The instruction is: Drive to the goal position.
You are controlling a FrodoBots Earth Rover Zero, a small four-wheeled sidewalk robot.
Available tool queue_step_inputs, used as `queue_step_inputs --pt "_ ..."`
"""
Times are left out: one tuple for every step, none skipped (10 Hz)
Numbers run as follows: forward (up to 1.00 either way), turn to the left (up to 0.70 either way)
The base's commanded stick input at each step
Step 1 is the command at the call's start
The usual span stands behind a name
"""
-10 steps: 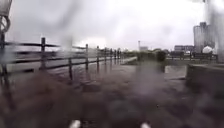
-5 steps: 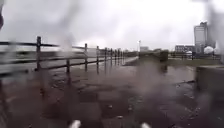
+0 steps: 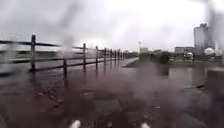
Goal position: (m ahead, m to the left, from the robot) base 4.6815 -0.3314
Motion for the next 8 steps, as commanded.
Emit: queue_step_inputs --pt "0.7 -0.1" --pt "0.7 0.0" --pt "0.7 0.0" --pt "0.7 0.0" --pt "0.7 0.0" --pt "0.7 0.0" --pt "0.7 0.0" --pt "0.7 0.0"
